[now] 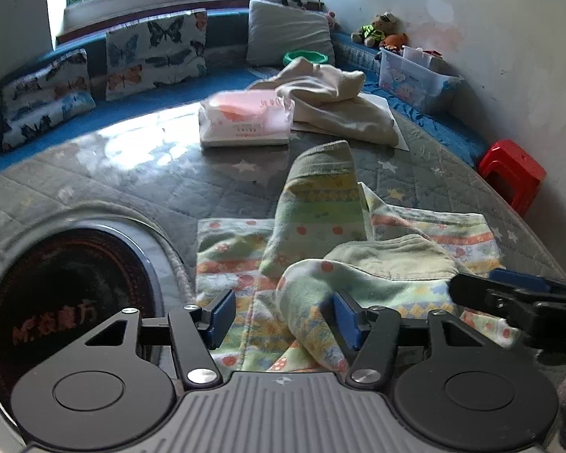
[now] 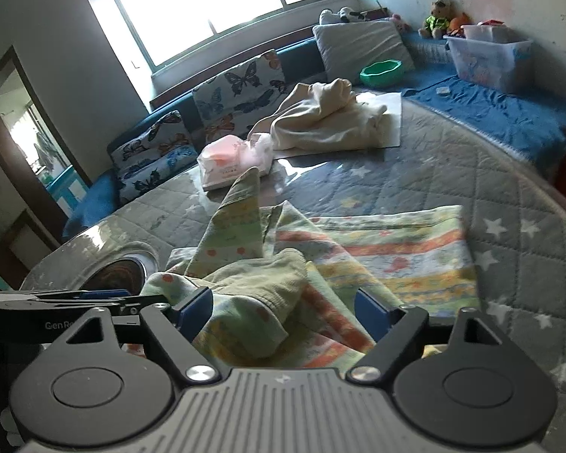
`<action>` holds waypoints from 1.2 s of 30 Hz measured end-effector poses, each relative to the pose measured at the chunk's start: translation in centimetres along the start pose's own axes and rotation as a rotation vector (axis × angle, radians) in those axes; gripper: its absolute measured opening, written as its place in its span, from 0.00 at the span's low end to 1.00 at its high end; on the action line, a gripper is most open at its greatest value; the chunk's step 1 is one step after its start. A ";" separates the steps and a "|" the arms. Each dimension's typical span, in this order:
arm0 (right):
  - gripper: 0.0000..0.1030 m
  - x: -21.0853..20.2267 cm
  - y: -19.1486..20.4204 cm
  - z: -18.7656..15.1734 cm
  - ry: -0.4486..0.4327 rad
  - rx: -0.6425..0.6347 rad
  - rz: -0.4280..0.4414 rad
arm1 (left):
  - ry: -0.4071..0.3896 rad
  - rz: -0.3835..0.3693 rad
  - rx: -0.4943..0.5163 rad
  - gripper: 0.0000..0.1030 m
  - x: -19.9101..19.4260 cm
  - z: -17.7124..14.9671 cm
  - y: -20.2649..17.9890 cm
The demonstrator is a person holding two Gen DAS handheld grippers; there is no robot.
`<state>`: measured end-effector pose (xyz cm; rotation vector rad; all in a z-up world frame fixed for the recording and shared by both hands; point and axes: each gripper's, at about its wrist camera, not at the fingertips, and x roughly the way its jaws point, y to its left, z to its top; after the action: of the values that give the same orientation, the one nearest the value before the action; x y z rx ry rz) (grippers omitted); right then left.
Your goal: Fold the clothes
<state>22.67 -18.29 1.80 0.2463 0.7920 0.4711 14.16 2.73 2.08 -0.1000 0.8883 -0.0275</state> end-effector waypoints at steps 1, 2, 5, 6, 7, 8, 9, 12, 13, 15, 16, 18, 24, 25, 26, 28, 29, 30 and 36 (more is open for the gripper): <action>0.80 0.3 0.1 0.0 0.005 -0.001 0.007 | 0.007 -0.013 -0.007 0.57 0.2 0.0 0.1; 0.79 0.5 0.1 0.1 0.010 -0.002 0.013 | 0.014 -0.027 -0.013 0.56 0.4 0.0 0.2; 0.73 1.2 0.2 0.2 0.025 0.003 0.042 | 0.027 -0.076 -0.030 0.38 0.7 0.0 0.5; 0.71 1.4 0.2 0.2 0.031 0.009 0.053 | 0.027 -0.096 -0.034 0.31 0.7 -0.1 0.5; 0.66 1.6 0.2 0.2 0.037 0.018 0.063 | 0.025 -0.112 -0.035 0.26 0.7 -0.1 0.6; 0.60 1.7 0.1 0.2 0.042 0.027 0.073 | 0.019 -0.125 -0.034 0.23 0.6 -0.2 0.6; 0.57 1.9 0.1 0.2 0.048 0.036 0.084 | 0.013 -0.139 -0.032 0.19 0.5 -0.2 0.6; 0.44 1.8 -0.1 0.0 0.047 0.051 0.103 | -0.009 -0.170 -0.017 0.13 0.0 -0.4 0.6; 0.37 1.6 -0.2 0.0 0.042 0.054 0.105 | -0.015 -0.181 -0.013 0.11 -0.2 -0.4 0.6; 0.33 1.1 -0.5 -0.2 0.029 0.061 0.114 | -0.028 -0.204 -0.010 0.11 -0.7 -0.6 0.7; 0.29 0.7 -0.5 -0.3 0.022 0.059 0.117 | -0.037 -0.216 -0.010 0.10 -1.0 -0.7 0.7; 0.27 -0.2 -0.4 -0.5 0.008 0.047 0.125 | -0.054 -0.242 -0.011 0.10 -1.8 -0.9 0.8; 0.24 -3.9 0.4 -1.3 -0.033 -0.025 0.190 | -0.080 -0.313 0.008 0.10 -4.1 -2.1 0.9; 0.23 -4.5 0.5 -1.5 -0.036 -0.042 0.206 | -0.081 -0.325 0.011 0.10 -4.4 -2.3 1.0; 0.23 -5.1 0.8 -1.7 -0.037 -0.061 0.222 | -0.082 -0.336 0.017 0.10 -4.7 -2.7 1.1; 0.23 -6.2 1.2 -2.2 -0.040 -0.103 0.251 | -0.082 -0.363 0.028 0.10 -5.4 -3.4 1.2; 0.23 -6.7 1.5 -2.5 -0.037 -0.124 0.264 | -0.081 -0.379 0.035 0.10 -5.7 -3.8 1.2; 0.23 -7.1 1.7 -2.9 -0.033 -0.146 0.276 | -0.079 -0.393 0.043 0.10 -6.0 -4.2 1.3; 0.27 -9.0 2.6 -5.0 0.017 -0.216 0.349 | -0.048 -0.437 0.098 0.10 -6.9 -6.9 1.7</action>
<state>12.73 -20.28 4.99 0.1794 0.7101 0.8828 4.44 4.35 2.96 -0.2011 0.8018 -0.4742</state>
